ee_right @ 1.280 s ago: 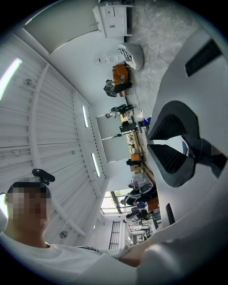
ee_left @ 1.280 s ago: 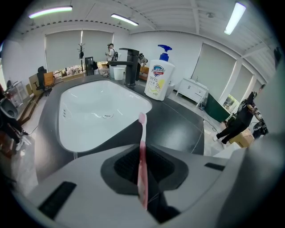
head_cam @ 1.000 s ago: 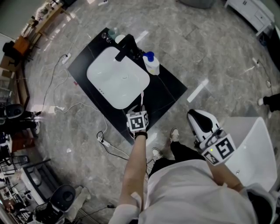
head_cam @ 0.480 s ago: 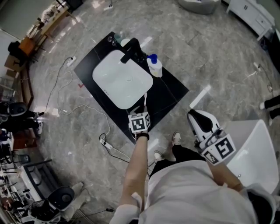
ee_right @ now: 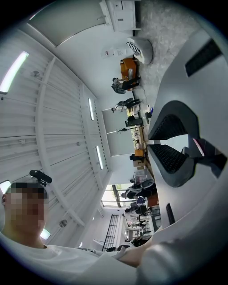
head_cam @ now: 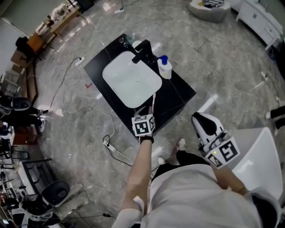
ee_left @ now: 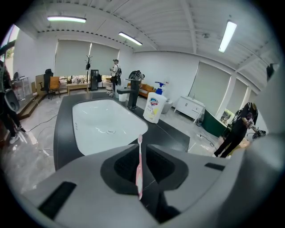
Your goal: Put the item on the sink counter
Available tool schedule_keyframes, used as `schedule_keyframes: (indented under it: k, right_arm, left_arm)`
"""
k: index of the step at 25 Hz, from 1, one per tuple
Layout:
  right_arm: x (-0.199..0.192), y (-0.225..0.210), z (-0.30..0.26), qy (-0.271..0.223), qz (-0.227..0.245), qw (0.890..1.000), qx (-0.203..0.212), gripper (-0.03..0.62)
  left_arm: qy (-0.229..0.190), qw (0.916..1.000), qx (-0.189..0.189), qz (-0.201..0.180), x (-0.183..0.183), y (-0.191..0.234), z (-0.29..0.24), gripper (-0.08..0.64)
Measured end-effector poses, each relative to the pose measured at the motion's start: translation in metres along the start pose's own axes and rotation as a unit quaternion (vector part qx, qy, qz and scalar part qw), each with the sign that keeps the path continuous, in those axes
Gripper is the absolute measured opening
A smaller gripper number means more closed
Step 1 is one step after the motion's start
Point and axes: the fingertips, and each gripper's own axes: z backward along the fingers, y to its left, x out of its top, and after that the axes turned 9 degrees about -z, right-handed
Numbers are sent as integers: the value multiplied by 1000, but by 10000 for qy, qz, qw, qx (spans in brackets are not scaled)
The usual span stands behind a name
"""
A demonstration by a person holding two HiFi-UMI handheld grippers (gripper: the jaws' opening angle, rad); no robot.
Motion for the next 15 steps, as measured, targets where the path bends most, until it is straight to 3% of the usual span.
schedule_keyframes:
  k: [15]
  right_arm:
    - [0,43,15,-18,266,9994,239,53]
  left_arm:
    - [-1002,9950,-54,-5,21,-10,65,20]
